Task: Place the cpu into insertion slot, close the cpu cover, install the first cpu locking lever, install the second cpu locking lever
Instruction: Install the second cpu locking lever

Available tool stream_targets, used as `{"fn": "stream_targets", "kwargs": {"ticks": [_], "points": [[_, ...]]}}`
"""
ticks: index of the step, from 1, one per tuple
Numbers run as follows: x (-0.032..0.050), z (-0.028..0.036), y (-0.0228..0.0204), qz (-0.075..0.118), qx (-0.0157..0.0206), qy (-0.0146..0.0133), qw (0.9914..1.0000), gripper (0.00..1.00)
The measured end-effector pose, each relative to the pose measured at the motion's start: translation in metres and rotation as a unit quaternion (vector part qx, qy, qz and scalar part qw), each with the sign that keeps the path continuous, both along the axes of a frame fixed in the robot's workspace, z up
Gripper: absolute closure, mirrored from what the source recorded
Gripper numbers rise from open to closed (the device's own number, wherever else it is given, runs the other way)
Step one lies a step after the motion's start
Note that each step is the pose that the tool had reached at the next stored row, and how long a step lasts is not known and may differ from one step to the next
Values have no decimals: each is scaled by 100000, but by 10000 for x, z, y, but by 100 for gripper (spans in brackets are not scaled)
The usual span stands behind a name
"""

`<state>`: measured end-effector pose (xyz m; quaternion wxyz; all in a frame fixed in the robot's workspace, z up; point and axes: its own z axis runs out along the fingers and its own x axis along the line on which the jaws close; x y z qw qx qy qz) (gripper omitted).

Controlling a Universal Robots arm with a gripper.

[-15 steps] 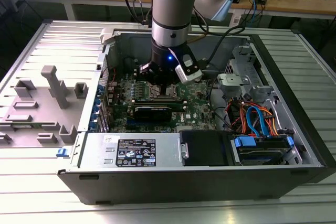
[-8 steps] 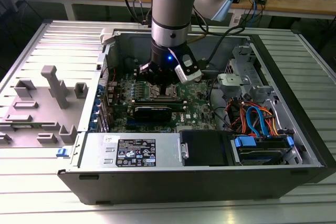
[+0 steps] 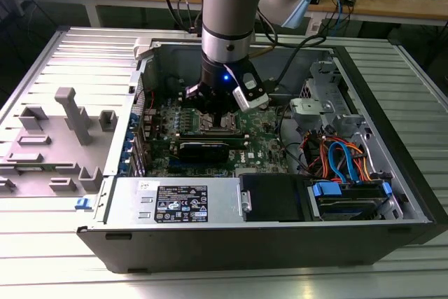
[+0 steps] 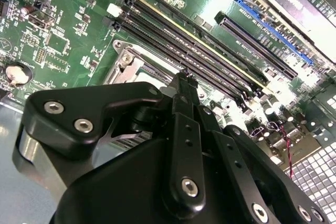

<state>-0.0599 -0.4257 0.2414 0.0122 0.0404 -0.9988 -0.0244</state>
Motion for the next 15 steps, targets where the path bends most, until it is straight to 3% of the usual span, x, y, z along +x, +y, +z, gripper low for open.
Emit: {"fn": "stream_targets", "kwargs": {"ticks": [3, 5, 7, 8, 11, 15], "points": [[0, 0, -1, 3, 8, 14, 100000, 89], [0, -6, -1, 4, 347, 737, 99997, 89], [1, -8, -1, 3, 378, 1560, 99987, 89], [0, -8, -2, 1, 370, 1742, 99984, 89], [0, -10, -3, -1, 402, 2106, 99977, 89], [0, -11, -32, 49, 399, 2214, 99975, 89]]}}
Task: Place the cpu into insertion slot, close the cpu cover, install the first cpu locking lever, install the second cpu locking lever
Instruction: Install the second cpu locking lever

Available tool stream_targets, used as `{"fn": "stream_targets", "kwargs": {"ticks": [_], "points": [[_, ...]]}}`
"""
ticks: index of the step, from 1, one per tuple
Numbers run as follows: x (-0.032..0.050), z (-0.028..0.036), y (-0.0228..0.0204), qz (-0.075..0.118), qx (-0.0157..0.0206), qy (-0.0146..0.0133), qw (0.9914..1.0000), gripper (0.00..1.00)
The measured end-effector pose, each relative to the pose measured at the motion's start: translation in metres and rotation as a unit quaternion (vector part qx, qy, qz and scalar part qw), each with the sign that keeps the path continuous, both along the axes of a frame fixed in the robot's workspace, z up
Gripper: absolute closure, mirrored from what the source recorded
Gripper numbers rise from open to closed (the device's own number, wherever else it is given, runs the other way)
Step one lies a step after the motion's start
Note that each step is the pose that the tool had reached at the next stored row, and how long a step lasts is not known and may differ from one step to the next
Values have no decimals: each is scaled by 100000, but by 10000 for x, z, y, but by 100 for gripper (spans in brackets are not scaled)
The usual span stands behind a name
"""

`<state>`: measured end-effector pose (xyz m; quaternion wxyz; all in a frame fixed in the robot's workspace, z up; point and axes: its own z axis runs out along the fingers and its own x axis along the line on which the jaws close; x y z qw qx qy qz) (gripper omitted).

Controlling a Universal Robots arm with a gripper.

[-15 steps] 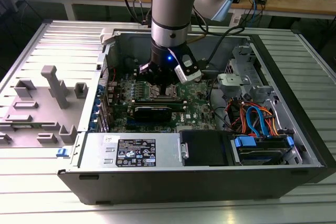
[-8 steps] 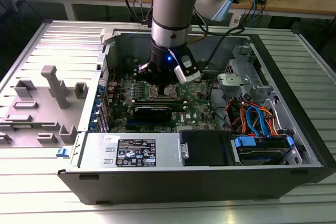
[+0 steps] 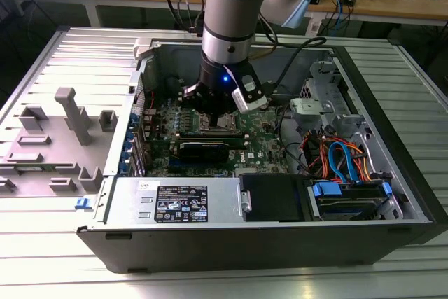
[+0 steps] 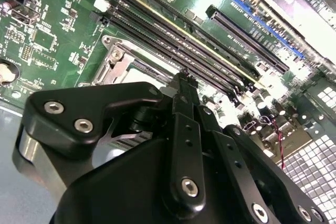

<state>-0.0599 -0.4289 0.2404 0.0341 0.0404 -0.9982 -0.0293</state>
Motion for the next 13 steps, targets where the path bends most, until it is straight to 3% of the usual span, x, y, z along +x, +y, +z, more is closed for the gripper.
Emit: {"fn": "stream_targets", "kwargs": {"ticks": [4, 10, 13], "points": [[4, 1, -16, 41, 0, 283, 100000, 89], [-1, -2, -32, 536, 35, 348, 99998, 89], [-41, -13, -33, 1073, 114, 359, 99994, 89]]}}
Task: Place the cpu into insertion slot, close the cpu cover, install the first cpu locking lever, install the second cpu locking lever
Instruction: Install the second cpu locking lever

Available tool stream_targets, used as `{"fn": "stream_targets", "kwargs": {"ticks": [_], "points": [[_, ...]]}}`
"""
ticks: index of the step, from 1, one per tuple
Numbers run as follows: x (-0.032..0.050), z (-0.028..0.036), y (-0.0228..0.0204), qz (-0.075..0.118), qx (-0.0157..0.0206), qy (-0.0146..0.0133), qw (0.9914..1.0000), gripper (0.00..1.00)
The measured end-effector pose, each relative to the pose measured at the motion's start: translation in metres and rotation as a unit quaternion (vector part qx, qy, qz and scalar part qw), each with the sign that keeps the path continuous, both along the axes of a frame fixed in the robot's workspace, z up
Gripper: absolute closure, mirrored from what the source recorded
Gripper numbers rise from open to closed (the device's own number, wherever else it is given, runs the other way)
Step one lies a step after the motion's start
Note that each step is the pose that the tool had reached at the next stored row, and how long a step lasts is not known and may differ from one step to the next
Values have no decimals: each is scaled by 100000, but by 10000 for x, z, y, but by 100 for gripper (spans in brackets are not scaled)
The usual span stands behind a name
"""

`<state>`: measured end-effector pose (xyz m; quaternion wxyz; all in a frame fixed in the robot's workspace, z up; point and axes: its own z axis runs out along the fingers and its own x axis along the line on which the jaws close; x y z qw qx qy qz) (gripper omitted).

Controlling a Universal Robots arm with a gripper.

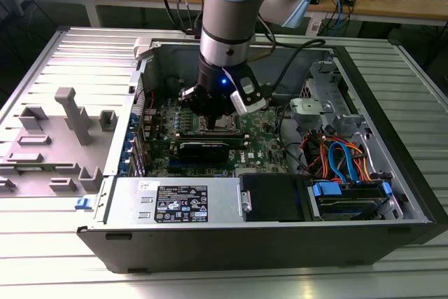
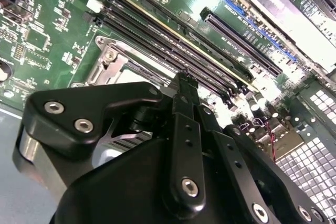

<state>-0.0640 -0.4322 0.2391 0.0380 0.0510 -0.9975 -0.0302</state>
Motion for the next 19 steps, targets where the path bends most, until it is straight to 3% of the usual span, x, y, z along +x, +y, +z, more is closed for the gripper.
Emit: {"fn": "stream_targets", "kwargs": {"ticks": [12, 19], "points": [[-136, -129, 0, 2322, 61, 2, 99973, 89], [-211, -179, 1, 3129, 373, -10, 99950, 89]]}}
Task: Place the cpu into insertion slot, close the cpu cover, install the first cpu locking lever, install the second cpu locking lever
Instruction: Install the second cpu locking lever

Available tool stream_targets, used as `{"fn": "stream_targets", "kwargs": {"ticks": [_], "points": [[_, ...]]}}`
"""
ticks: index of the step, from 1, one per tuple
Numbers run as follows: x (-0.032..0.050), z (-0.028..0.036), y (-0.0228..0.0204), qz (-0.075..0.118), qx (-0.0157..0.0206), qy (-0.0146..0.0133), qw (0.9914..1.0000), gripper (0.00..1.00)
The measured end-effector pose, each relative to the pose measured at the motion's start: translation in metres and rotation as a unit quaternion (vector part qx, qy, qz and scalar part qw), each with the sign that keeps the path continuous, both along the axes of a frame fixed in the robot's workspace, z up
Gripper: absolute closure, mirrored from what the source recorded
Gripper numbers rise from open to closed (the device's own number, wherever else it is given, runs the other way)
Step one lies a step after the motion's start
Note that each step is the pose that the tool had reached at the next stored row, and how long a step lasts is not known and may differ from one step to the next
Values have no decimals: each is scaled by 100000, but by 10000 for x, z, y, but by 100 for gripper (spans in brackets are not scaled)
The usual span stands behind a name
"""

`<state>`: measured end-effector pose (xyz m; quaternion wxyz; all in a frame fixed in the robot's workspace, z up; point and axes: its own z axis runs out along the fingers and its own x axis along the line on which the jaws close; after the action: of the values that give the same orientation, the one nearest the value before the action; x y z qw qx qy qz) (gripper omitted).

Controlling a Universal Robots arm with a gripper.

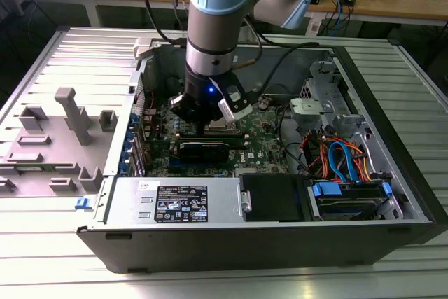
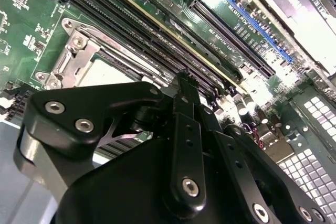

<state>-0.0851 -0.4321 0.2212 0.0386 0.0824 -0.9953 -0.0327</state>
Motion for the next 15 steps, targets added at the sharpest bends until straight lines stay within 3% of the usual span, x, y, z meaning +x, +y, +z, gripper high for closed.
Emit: {"fn": "stream_targets", "kwargs": {"ticks": [8, 10, 15], "points": [[-10, -26, 0, 0, 103, 4, 100000, 89], [-10, -58, -1, 7, 482, 3, 99999, 89], [-14, -92, 2, 8, 994, -2, 99995, 89]]}}
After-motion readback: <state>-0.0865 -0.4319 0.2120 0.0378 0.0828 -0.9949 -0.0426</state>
